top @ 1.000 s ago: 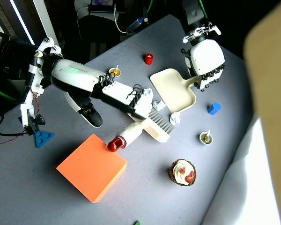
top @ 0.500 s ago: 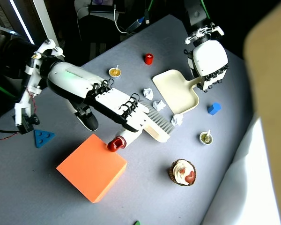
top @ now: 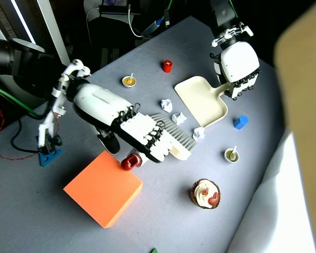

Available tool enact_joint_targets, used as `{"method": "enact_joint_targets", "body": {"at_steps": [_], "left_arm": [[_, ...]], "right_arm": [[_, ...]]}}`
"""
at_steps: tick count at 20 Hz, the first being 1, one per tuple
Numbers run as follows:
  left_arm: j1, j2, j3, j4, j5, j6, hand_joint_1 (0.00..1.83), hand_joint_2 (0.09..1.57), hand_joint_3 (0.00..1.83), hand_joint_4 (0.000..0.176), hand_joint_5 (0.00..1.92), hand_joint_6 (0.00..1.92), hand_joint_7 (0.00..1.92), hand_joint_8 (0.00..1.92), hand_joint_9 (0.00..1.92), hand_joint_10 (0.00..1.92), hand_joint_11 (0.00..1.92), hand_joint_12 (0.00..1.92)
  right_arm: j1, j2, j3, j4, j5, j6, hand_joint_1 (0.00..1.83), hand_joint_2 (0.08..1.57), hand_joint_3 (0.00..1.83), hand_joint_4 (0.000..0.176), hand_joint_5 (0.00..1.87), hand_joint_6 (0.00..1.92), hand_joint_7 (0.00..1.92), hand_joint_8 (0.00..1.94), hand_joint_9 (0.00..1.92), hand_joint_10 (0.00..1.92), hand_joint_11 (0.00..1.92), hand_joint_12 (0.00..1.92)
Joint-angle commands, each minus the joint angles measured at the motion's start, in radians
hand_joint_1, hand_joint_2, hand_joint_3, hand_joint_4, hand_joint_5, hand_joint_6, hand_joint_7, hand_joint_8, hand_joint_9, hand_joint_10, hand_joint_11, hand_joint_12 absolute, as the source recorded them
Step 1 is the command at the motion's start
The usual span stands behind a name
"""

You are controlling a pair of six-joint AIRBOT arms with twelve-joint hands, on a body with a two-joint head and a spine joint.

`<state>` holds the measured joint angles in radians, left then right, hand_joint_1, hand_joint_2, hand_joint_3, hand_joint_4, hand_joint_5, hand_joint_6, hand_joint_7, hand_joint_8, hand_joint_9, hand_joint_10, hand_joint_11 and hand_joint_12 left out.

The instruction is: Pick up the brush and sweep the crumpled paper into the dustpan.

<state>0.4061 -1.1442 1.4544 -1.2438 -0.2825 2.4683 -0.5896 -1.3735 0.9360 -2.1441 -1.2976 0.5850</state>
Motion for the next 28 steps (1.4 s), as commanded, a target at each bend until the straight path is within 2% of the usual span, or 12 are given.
{"method": "enact_joint_targets", "body": {"at_steps": [1, 8, 14, 20, 24, 26, 27, 28], "left_arm": [[-0.011, 0.0, 0.008, 0.033, -0.065, 0.01, 1.39, 1.06, 0.0, 0.0, 0.98, 0.95, 1.17, 0.5, 1.06, 1.02, 0.95, 0.72], [-0.02, -0.019, 0.016, 0.039, -0.08, 0.01, 1.39, 1.06, 0.0, 0.0, 0.97, 0.97, 1.17, 0.51, 1.05, 1.03, 0.92, 0.74], [-0.031, -0.041, 0.037, 0.053, -0.089, 0.01, 1.39, 1.06, 0.0, 0.0, 0.99, 0.95, 1.2, 0.44, 1.07, 1.02, 0.94, 0.74], [-0.034, -0.046, 0.044, 0.063, -0.091, 0.01, 1.39, 1.06, 0.0, 0.0, 0.96, 0.94, 1.16, 0.55, 1.05, 1.05, 0.9, 0.79], [-0.04, -0.047, 0.041, 0.066, -0.09, 0.01, 1.39, 1.07, 0.0, 0.0, 0.96, 0.96, 1.14, 0.59, 1.04, 1.06, 0.89, 0.81], [-0.043, -0.047, 0.039, 0.066, -0.09, 0.009, 1.39, 1.07, 0.0, 0.0, 0.96, 0.95, 1.14, 0.59, 1.04, 1.06, 0.89, 0.81], [-0.046, -0.048, 0.04, 0.066, -0.091, 0.009, 1.39, 1.07, 0.0, 0.0, 0.95, 0.97, 1.14, 0.58, 1.05, 1.05, 0.89, 0.81], [-0.046, -0.049, 0.04, 0.066, -0.092, 0.009, 1.39, 1.06, 0.0, 0.0, 0.95, 0.96, 1.16, 0.55, 1.06, 1.03, 0.91, 0.78]], "right_arm": [[0.012, -0.008, 0.014, -0.085, -0.087, -0.005, 1.16, 0.96, 0.0, 0.0, 0.08, 0.01, 0.08, 0.01, 0.12, 0.01, 0.18, 0.02], [0.041, -0.123, 0.138, -0.061, -0.081, 0.005, 1.16, 0.96, 0.0, 0.0, 0.08, 0.0, 0.08, 0.0, 0.12, 0.0, 0.18, 0.02], [0.069, -0.179, 0.229, -0.045, -0.079, 0.023, 1.13, 0.98, 0.01, 0.0, 0.1, 0.01, 0.11, 0.01, 0.13, 0.0, 0.19, 0.02], [0.071, -0.213, 0.289, -0.045, -0.079, 0.038, 1.17, 0.99, 0.0, 0.0, 0.2, 0.01, 0.18, 0.0, 0.21, 0.01, 0.24, 0.03], [0.061, -0.23, 0.315, -0.053, -0.076, 0.041, 1.2, 0.99, 0.0, 0.0, 0.33, 0.0, 0.35, 0.01, 0.35, 0.01, 0.37, 0.06], [0.054, -0.235, 0.323, -0.054, -0.073, 0.05, 1.23, 0.96, 0.0, 0.0, 0.53, 0.01, 0.58, 0.01, 0.59, 0.02, 0.56, 0.1], [0.051, -0.24, 0.33, -0.056, -0.072, 0.057, 1.25, 0.99, 0.0, 0.0, 0.67, 0.01, 0.77, 0.02, 0.78, 0.03, 0.66, 0.14], [0.05, -0.242, 0.335, -0.059, -0.071, 0.06, 1.24, 1.01, 0.0, 0.0, 0.78, 0.02, 0.86, 0.01, 0.87, 0.02, 0.68, 0.23]]}}
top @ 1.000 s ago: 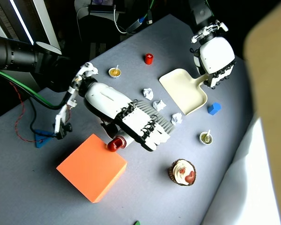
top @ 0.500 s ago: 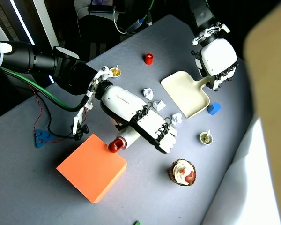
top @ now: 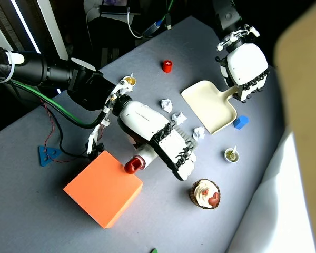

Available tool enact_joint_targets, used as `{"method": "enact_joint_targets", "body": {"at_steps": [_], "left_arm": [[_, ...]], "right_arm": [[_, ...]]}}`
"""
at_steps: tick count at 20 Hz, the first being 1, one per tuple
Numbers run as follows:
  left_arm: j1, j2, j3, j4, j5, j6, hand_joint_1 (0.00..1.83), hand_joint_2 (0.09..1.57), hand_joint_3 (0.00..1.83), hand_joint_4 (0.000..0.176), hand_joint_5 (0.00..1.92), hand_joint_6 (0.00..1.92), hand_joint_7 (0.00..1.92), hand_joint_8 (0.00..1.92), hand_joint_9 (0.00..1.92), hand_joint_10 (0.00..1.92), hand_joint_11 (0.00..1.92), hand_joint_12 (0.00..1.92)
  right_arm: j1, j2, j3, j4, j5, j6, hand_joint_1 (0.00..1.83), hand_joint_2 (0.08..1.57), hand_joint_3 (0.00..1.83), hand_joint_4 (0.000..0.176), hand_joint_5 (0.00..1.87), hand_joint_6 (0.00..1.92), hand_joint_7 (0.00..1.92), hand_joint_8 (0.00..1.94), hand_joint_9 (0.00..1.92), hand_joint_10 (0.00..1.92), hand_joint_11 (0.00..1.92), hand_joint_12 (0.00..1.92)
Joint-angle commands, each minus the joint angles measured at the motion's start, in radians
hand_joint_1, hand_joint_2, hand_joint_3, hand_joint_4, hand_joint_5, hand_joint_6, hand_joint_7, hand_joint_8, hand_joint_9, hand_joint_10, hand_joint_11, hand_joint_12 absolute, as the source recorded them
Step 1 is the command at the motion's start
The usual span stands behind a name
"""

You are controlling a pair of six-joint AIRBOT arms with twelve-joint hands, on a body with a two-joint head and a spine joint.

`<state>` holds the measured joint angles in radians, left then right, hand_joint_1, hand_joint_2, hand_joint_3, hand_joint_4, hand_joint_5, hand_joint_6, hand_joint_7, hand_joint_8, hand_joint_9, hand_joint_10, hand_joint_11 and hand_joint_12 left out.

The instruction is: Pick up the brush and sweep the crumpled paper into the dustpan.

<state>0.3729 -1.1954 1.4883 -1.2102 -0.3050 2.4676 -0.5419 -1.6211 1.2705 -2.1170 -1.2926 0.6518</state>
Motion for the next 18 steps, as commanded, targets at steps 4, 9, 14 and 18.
{"method": "enact_joint_targets", "body": {"at_steps": [4, 9, 14, 18], "left_arm": [[-0.018, -0.002, 0.008, 0.033, -0.071, 0.01, 1.39, 1.07, 0.0, 0.0, 0.94, 0.98, 1.15, 0.56, 1.06, 1.03, 0.91, 0.76], [-0.019, -0.004, 0.008, 0.033, -0.071, 0.01, 1.39, 1.07, 0.0, 0.0, 0.93, 0.99, 1.13, 0.6, 1.04, 1.07, 0.9, 0.79], [-0.019, -0.004, 0.007, 0.036, -0.068, 0.01, 1.39, 1.07, 0.0, 0.0, 0.93, 0.98, 1.12, 0.62, 1.05, 1.06, 0.91, 0.79], [-0.021, -0.004, 0.004, 0.038, -0.066, 0.01, 1.39, 1.08, 0.0, 0.0, 0.92, 0.99, 1.11, 0.63, 1.04, 1.09, 0.91, 0.8]], "right_arm": [[0.004, -0.016, 0.041, -0.087, -0.067, 0.016, 1.21, 1.0, 0.0, 0.0, 1.31, 0.37, 0.93, 1.88, 0.91, 1.87, 0.78, 1.89], [-0.004, -0.013, 0.055, -0.079, -0.063, 0.022, 1.38, 1.16, 0.0, 0.0, 1.06, 1.92, 1.17, 1.94, 1.34, 1.92, 1.35, 1.92], [-0.015, 0.015, 0.034, -0.118, -0.056, 0.021, 1.6, 1.2, 0.0, 0.16, 0.96, 1.92, 1.09, 1.94, 1.27, 1.92, 1.36, 1.92], [-0.032, 0.074, -0.033, -0.186, -0.007, 0.0, 1.63, 1.19, 0.0, 0.174, 0.94, 1.92, 1.05, 1.94, 1.22, 1.92, 1.3, 1.92]]}}
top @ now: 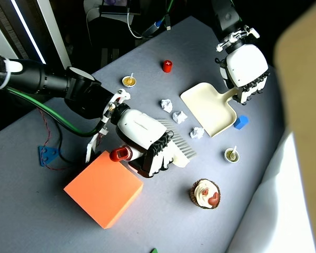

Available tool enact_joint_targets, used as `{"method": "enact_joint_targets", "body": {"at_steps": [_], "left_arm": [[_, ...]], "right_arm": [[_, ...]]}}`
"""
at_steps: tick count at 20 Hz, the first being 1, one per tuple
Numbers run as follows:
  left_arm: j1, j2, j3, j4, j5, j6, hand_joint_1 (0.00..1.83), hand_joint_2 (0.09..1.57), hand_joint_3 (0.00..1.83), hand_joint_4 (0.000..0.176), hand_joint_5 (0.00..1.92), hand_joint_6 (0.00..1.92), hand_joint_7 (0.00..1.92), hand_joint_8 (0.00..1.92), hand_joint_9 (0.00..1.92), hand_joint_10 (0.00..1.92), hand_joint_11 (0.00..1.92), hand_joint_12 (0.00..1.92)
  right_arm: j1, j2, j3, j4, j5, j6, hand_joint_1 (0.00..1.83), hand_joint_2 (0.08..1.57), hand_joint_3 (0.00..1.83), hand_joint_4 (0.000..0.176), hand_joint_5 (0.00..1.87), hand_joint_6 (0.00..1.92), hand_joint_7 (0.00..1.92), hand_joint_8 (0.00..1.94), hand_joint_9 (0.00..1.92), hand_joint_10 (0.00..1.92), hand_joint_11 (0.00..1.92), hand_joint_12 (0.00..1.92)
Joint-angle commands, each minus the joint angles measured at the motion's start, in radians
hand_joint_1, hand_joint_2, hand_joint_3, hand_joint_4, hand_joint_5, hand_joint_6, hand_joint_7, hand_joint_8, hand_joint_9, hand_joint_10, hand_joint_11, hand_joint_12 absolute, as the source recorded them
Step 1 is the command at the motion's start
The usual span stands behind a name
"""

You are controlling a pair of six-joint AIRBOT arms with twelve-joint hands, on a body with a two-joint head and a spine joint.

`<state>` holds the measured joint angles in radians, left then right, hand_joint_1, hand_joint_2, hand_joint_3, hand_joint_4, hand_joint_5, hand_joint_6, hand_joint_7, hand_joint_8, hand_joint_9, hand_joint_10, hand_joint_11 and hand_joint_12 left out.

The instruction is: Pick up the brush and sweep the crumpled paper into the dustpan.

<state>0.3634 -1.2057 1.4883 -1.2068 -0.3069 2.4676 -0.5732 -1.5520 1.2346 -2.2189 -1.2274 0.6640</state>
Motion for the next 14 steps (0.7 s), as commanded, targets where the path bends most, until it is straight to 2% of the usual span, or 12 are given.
{"method": "enact_joint_targets", "body": {"at_steps": [1, 5, 8, 14], "left_arm": [[-0.012, 0.006, 0.003, 0.035, -0.064, 0.01, 1.39, 1.08, 0.0, 0.0, 0.92, 0.99, 1.12, 0.62, 1.03, 1.1, 0.91, 0.81], [-0.012, 0.006, 0.0, 0.035, -0.065, 0.01, 1.39, 1.08, 0.0, 0.0, 0.91, 1.0, 1.12, 0.62, 1.05, 1.07, 0.9, 0.83], [-0.012, 0.006, -0.003, 0.036, -0.066, 0.01, 1.39, 1.08, 0.0, 0.0, 0.91, 1.0, 1.13, 0.6, 1.04, 1.08, 0.9, 0.82], [-0.014, 0.006, -0.006, 0.039, -0.067, 0.01, 1.39, 1.08, 0.0, 0.0, 0.92, 0.99, 1.13, 0.6, 1.04, 1.09, 0.88, 0.84]], "right_arm": [[-0.002, 0.019, -0.014, -0.086, -0.061, -0.028, 1.64, 1.18, 0.0, 0.176, 0.94, 1.92, 1.04, 1.94, 1.21, 1.92, 1.29, 1.92], [-0.002, 0.049, -0.046, -0.089, -0.044, -0.047, 1.63, 1.17, 0.0, 0.176, 0.95, 1.92, 1.04, 1.94, 1.2, 1.92, 1.28, 1.92], [0.006, 0.098, -0.097, -0.087, 0.016, -0.107, 1.61, 1.17, 0.0, 0.176, 0.95, 1.92, 1.05, 1.94, 1.21, 1.92, 1.28, 1.92], [0.052, 0.167, -0.182, 0.011, 0.15, -0.346, 1.61, 1.16, 0.0, 0.176, 0.92, 1.92, 0.99, 1.94, 1.16, 1.92, 1.25, 1.92]]}}
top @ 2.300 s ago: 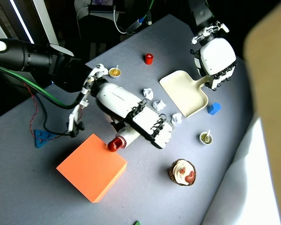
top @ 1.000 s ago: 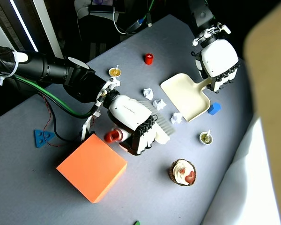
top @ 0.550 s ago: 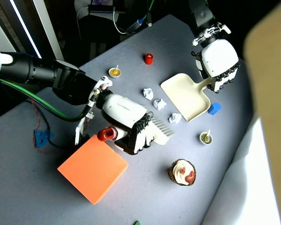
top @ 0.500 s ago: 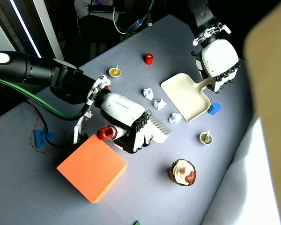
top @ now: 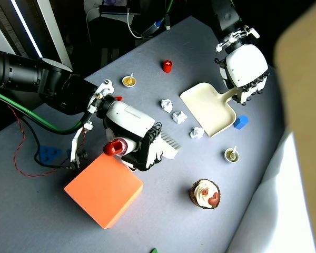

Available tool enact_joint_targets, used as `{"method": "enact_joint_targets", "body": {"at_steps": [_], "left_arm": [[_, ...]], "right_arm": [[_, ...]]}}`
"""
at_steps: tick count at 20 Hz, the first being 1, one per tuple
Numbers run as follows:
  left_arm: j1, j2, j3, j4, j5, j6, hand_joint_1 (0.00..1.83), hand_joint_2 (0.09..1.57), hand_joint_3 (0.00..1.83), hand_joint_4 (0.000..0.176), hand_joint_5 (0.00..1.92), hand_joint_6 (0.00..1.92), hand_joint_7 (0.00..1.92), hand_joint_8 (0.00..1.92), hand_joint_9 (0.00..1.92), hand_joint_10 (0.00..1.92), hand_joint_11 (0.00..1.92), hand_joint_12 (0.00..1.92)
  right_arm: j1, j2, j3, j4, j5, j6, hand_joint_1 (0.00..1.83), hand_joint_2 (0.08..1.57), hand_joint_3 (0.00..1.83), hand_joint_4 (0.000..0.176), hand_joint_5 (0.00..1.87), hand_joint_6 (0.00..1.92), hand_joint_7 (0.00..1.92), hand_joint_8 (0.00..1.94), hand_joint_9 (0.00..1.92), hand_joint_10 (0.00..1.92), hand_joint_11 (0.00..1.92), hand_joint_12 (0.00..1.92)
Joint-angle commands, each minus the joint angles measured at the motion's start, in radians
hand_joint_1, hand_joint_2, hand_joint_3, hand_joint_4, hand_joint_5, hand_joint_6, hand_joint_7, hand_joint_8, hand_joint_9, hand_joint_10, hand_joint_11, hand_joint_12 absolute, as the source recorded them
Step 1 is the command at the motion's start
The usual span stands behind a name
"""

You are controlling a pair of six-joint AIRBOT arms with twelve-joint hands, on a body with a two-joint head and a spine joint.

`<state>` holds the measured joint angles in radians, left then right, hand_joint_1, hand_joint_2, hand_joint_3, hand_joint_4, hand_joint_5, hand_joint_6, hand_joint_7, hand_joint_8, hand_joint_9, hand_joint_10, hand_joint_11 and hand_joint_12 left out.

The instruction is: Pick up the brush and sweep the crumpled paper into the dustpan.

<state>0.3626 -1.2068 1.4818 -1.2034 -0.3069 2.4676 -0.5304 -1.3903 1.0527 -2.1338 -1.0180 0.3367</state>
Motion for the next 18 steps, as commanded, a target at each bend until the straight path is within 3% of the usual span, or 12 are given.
{"method": "enact_joint_targets", "body": {"at_steps": [1, 7, 11, 18], "left_arm": [[-0.015, 0.007, 0.0, 0.036, -0.067, 0.01, 1.39, 1.08, 0.0, 0.0, 0.92, 0.97, 1.13, 0.6, 1.04, 1.1, 0.88, 0.85], [-0.02, 0.007, -0.009, 0.041, -0.075, 0.011, 1.39, 1.07, 0.0, 0.0, 0.92, 0.97, 1.14, 0.58, 1.05, 1.07, 0.9, 0.84], [-0.02, 0.007, -0.012, 0.043, -0.076, 0.011, 1.39, 1.07, 0.0, 0.0, 0.94, 0.95, 1.16, 0.56, 1.06, 1.06, 0.91, 0.83], [-0.026, 0.007, -0.018, 0.046, -0.078, 0.011, 1.39, 1.07, 0.0, 0.0, 0.94, 0.95, 1.16, 0.55, 1.07, 1.04, 0.91, 0.81]], "right_arm": [[0.019, 0.01, -0.008, -0.056, -0.046, -0.067, 1.62, 1.16, 0.0, 0.176, 0.94, 1.92, 1.0, 1.94, 1.17, 1.92, 1.26, 1.92], [0.104, 0.003, -0.043, 0.055, -0.038, -0.408, 1.61, 1.18, 0.0, 0.176, 0.96, 1.92, 1.01, 1.94, 1.13, 1.92, 1.22, 1.92], [0.13, 0.0, -0.081, 0.076, -0.051, -0.576, 1.62, 1.18, 0.0, 0.176, 0.94, 1.92, 0.99, 1.94, 1.14, 1.92, 1.24, 1.92], [0.21, -0.008, -0.098, 0.218, -0.11, -0.695, 1.63, 1.17, 0.0, 0.176, 0.96, 1.92, 1.01, 1.94, 1.16, 1.92, 1.26, 1.92]]}}
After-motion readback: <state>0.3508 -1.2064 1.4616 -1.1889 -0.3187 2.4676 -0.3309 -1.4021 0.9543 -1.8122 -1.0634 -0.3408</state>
